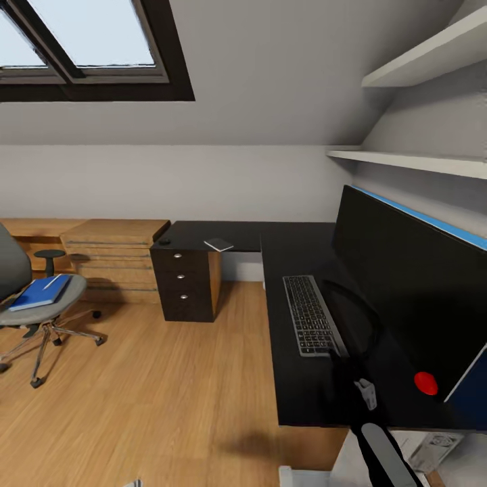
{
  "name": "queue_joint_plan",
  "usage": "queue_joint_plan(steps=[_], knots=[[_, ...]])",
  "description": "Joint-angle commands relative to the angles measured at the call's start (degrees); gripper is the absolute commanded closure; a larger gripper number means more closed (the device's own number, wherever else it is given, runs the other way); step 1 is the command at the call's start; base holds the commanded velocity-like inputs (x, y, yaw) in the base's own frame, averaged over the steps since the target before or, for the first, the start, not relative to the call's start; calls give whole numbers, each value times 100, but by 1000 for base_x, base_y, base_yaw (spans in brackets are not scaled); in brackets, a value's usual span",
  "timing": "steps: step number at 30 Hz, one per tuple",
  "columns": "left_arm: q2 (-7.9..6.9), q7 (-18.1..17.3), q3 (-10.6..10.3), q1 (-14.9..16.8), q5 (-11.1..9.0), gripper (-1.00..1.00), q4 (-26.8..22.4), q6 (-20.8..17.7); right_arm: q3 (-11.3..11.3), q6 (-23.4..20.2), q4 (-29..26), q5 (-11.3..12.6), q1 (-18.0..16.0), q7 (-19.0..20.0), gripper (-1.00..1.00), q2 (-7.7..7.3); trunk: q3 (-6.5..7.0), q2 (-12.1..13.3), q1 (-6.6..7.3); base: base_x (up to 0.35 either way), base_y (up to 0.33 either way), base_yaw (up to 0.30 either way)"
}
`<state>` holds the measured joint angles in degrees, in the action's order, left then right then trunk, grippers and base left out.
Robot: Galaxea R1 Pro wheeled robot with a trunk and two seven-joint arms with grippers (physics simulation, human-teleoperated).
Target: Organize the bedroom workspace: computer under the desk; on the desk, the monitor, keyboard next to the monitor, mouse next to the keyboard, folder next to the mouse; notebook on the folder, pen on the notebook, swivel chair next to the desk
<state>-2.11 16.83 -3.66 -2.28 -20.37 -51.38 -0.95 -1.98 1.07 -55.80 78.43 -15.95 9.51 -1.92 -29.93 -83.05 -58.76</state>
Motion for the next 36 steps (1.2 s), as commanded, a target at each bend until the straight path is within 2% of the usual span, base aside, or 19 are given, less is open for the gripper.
queue_joint_plan(steps=[1,14,17,20,23,36], knots=[[-8,49,-30,-1,-46,-100,-15,-10,5,8,7,59,-2,7,-100,-2,-5,-3,3,-331,0,0],[-8,49,-29,-1,-46,-100,-13,-10,22,8,22,56,-3,-23,-100,4,-5,-3,3,-332,0,0],[-8,49,-29,-1,-46,-100,-11,-13,39,8,102,43,-4,-198,-100,15,-5,-3,3,-333,0,0],[-8,49,-29,-1,-46,-100,-5,-18,58,6,276,34,-5,-658,-100,36,-5,-3,3,-333,0,0],[-8,52,-29,-1,-46,-100,-4,-22,63,5,327,33,-5,-899,-100,69,-5,-3,3,-333,0,0],[-8,57,-21,-1,-46,-100,63,-19,68,8,367,32,-6,-1093,-100,171,-5,-3,3,-317,0,0]])
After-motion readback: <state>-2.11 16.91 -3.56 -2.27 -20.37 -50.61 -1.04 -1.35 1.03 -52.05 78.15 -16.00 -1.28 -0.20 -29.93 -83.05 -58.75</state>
